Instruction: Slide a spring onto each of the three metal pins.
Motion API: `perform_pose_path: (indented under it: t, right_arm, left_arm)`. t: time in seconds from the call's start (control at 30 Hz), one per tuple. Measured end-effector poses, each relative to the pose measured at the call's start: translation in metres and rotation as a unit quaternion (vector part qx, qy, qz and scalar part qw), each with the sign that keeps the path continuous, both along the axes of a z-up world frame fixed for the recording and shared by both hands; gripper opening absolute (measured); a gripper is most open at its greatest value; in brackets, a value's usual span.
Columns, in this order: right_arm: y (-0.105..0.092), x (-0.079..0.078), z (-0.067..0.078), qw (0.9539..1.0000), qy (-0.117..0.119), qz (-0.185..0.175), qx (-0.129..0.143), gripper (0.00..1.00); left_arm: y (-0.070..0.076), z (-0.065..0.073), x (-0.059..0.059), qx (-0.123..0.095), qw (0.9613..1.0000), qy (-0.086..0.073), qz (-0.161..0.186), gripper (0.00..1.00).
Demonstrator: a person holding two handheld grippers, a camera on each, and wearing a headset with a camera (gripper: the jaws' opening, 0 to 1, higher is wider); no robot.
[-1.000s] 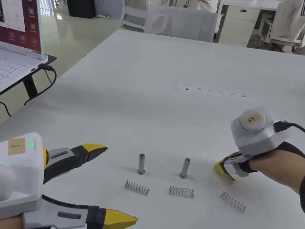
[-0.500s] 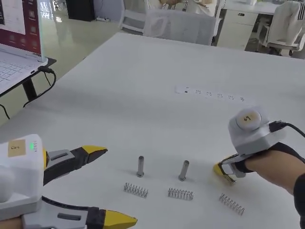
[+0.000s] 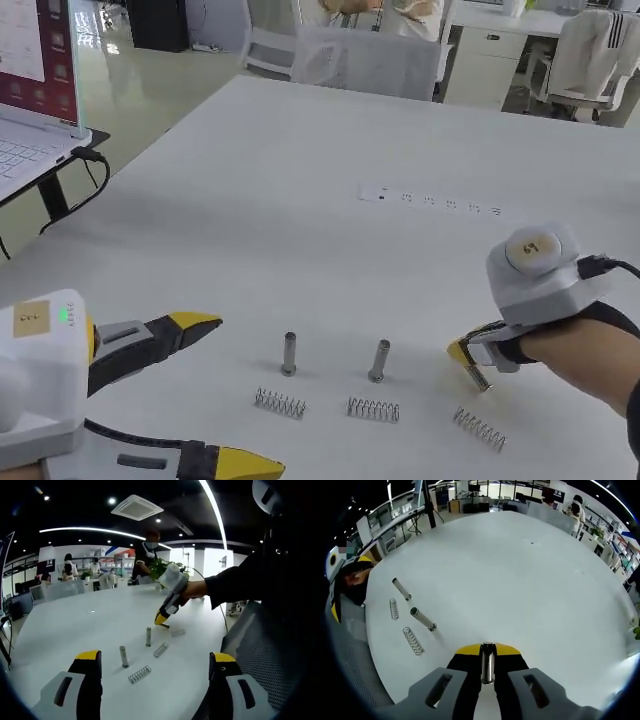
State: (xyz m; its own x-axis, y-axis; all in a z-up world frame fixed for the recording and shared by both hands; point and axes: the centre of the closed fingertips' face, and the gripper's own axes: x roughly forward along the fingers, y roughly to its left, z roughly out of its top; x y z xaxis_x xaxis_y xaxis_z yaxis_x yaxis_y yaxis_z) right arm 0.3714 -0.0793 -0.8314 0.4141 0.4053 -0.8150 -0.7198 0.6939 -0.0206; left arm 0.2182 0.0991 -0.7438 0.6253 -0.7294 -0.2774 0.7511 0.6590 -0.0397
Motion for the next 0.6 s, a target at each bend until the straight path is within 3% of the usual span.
perform_pose_path:
  t: [0.6]
  right_arm:
    - [-0.003, -0.011, 0.017, 0.9996, -0.023, -0.003, 0.017, 0.06]
  left_arm:
    - [-0.003, 0.001, -0.002, -0.001, 1.0, -0.001, -0.006, 0.85]
